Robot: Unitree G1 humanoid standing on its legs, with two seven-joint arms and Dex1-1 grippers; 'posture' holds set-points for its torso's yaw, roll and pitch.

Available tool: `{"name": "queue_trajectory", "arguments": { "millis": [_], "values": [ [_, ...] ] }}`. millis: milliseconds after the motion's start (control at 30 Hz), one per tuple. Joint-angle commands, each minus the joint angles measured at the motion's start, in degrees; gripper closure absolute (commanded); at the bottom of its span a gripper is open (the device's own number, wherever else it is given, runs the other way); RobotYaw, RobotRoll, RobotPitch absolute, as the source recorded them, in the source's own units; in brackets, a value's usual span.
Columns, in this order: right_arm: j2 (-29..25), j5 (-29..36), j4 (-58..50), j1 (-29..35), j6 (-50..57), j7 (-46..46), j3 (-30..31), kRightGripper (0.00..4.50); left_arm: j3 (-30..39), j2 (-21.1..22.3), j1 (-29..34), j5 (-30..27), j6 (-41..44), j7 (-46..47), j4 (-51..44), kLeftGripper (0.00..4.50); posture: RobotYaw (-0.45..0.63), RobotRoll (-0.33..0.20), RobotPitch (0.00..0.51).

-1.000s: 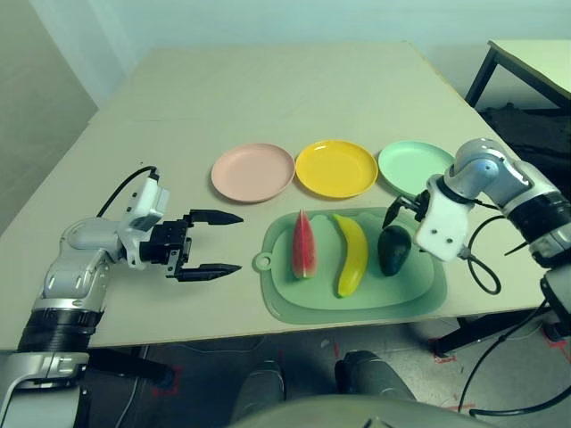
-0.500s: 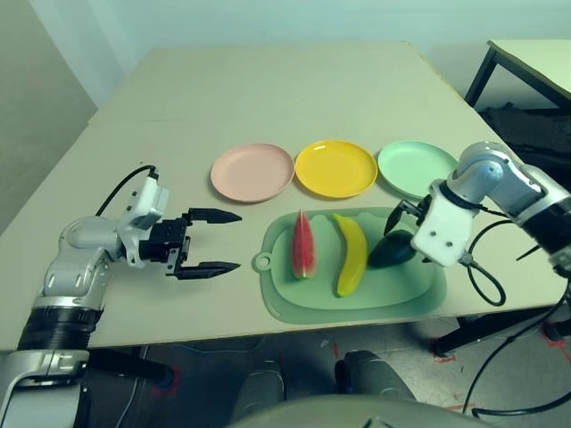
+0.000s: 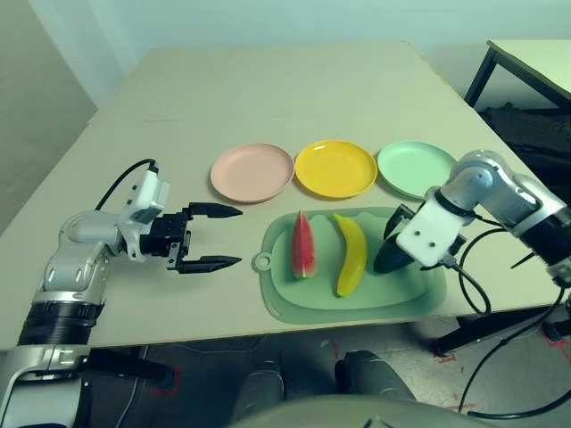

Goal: Place the fruits into color-matched plates.

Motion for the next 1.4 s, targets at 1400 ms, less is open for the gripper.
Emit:
{"name": "queue_trajectory", "arguments": {
  "millis": [1400],
  "values": [
    [-0.9, -0.6, -9.4, 2.7, 13.9, 2.6, -1.9, 0.58, -0.4, 0.1, -0.1, 2.0, -3.3, -1.6, 3.4, 0.00, -0.11, 0.000, 0.024]
  ]
}}
